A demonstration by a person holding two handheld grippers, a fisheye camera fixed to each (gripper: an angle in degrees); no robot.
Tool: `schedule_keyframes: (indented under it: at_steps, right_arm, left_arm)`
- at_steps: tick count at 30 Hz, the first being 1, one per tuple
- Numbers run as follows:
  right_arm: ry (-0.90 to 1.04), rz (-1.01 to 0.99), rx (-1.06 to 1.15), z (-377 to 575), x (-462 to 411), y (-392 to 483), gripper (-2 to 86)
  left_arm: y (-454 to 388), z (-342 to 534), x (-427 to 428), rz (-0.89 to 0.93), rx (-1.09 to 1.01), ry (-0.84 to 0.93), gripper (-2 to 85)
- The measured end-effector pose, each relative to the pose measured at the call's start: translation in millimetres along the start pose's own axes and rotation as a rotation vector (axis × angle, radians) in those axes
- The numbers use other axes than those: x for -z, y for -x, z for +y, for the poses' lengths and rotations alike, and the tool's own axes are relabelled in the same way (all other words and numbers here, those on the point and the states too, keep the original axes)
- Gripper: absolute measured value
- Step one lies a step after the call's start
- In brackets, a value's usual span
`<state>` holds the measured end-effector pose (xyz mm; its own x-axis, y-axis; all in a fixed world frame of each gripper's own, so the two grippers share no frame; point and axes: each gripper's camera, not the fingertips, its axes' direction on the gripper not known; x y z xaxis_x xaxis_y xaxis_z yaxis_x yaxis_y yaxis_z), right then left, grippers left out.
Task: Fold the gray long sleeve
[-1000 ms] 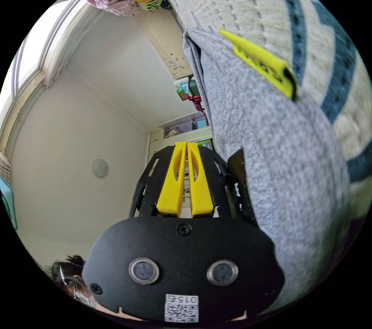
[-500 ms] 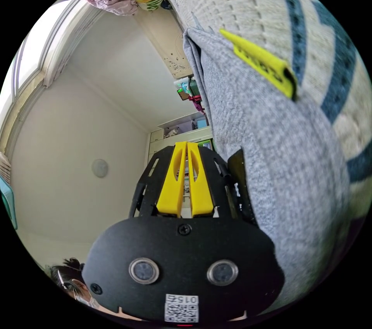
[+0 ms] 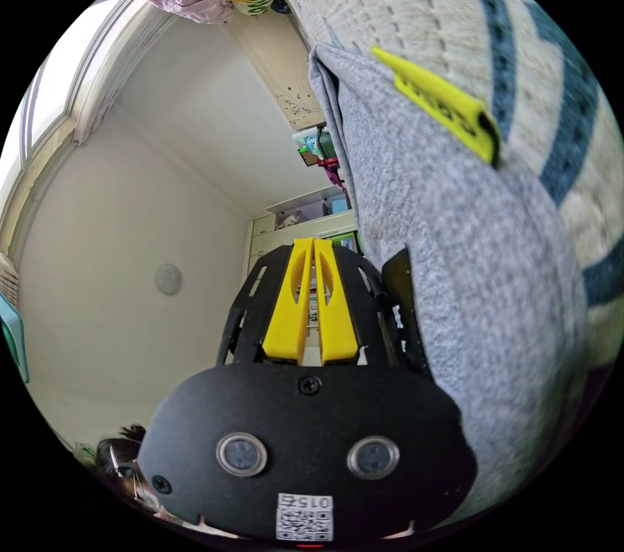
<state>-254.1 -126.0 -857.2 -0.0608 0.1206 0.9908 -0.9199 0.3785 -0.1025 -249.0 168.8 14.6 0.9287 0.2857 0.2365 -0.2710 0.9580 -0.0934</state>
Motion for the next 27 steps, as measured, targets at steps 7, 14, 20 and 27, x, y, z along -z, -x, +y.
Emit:
schedule_keyframes:
  at_steps: [7, 14, 20, 27]
  right_arm:
    - [0.0, 0.003, 0.002, -11.7, 9.1, 6.1, -0.5]
    - [0.0, 0.004, 0.002, -29.3, 22.2, 14.3, -0.5]
    - [0.0, 0.005, 0.002, -50.2, 37.5, 22.7, -0.5]
    - [0.001, 0.008, 0.005, -80.8, 59.9, 31.4, -0.5]
  left_arm:
    - [14.4, 8.5, 17.4, 0.026, 0.034, -0.022, -0.8]
    - [18.3, 7.9, 32.0, 0.034, 0.035, -0.022, -0.8]
    - [11.8, 3.1, 40.8, 0.005, 0.01, -0.014, -0.7]
    - [9.1, -3.7, 51.1, 0.015, 0.029, -0.006, -0.7]
